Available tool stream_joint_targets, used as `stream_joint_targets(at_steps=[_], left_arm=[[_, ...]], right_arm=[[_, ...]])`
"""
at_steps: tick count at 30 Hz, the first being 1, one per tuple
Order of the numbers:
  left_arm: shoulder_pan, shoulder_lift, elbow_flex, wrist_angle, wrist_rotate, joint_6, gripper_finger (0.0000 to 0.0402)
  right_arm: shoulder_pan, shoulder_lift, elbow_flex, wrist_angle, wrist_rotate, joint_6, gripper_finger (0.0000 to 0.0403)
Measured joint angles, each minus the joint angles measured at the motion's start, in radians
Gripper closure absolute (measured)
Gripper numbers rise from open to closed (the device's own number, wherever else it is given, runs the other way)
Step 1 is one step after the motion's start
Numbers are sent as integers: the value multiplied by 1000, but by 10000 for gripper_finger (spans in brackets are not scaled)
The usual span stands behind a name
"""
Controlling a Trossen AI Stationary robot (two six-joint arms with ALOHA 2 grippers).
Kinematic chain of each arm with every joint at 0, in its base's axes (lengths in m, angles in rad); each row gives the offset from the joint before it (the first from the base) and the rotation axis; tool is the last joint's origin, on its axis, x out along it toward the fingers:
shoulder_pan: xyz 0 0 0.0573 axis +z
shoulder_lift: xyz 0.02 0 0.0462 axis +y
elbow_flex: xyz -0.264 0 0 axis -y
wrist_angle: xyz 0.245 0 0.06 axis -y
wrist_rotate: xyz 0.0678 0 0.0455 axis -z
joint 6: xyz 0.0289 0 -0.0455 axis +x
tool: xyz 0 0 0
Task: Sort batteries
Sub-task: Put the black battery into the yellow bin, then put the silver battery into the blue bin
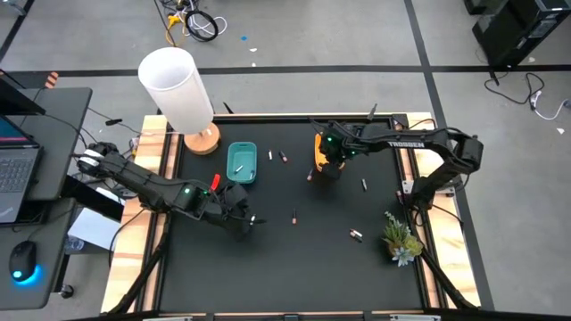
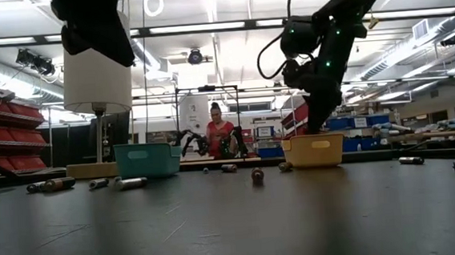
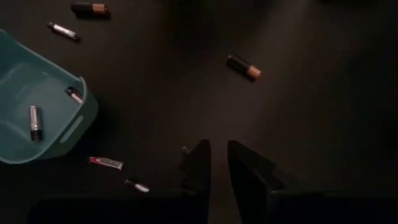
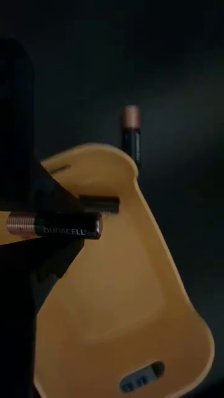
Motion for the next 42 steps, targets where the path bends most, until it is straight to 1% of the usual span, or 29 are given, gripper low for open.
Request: stream_joint_targets(at_steps=[2, 5, 9, 15, 19, 23, 27, 31, 35, 38, 42], left_arm=[[-4, 0, 0, 0, 0, -1, 335], [-4, 0, 0, -1, -1, -1, 335], [-4, 0, 0, -2, -1, 0, 335], [-4, 0, 0, -2, -1, 0, 335], [-4, 0, 0, -1, -1, 0, 335], [-4, 0, 0, 1, 5, 0, 335], [-4, 0, 0, 4, 41, 0, 335], [-4, 0, 0, 14, 46, 0, 335], [-4, 0, 0, 28, 46, -3, 335], [-4, 0, 0, 49, 46, -3, 335], [-4, 0, 0, 68, 47, -5, 335]], right_arm=[[4, -2, 0, -5, -12, 6, 353], [4, -2, 0, -35, -77, 23, 353], [19, -2, 0, -60, -94, 24, 353], [48, -2, 0, -99, -159, 39, 354], [60, -2, 0, -106, -158, 62, 351], [62, -2, 0, -108, -150, 48, 337], [62, -2, 0, -114, -108, -22, 308], [62, -2, 0, -111, -101, -102, 274], [41, -2, 0, -62, -54, -121, 251], [9, 1, 0, 1, -48, -121, 247], [-23, 43, -1, 40, -48, -128, 252]])
